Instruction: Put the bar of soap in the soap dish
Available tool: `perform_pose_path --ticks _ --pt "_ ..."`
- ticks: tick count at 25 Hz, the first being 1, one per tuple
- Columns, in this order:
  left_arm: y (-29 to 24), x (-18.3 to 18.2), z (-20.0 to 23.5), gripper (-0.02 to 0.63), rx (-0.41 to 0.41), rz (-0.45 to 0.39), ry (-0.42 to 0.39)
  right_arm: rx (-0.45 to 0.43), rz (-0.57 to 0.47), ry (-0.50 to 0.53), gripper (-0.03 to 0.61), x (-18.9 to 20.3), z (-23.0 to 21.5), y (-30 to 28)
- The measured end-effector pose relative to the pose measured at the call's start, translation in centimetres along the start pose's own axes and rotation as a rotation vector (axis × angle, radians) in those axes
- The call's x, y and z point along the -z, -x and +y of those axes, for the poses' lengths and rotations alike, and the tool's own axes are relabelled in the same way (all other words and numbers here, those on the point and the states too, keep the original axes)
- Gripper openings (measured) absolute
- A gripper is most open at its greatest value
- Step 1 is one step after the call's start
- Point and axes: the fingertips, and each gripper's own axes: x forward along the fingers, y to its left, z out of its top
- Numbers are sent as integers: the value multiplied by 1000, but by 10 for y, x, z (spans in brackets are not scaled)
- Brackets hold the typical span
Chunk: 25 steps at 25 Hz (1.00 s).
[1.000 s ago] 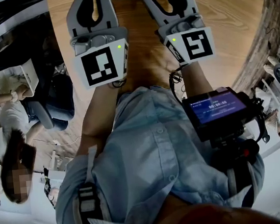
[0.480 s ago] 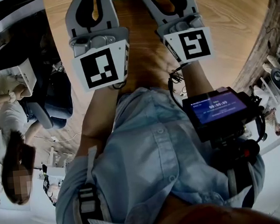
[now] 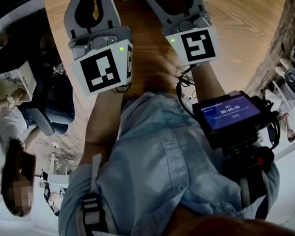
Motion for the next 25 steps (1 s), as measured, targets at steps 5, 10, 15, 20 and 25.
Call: perform_pose_path --ticks 5,10,15,20,25 --pt "-4 0 6 9 -3 -8 -8 -19 17 66 186 -1 3 -2" --pt "-11 -3 16 9 -20 -28 -26 -67 44 145 186 0 8 -3" --pt "-16 -4 22 9 -30 -34 -36 -114 86 209 187 4 15 -2" --pt "-16 -6 22 9 -37 -41 -34 -149 104 242 181 6 19 -5" --pt "-15 -6 22 9 -39 -39 -26 -172 100 247 183 6 20 -3"
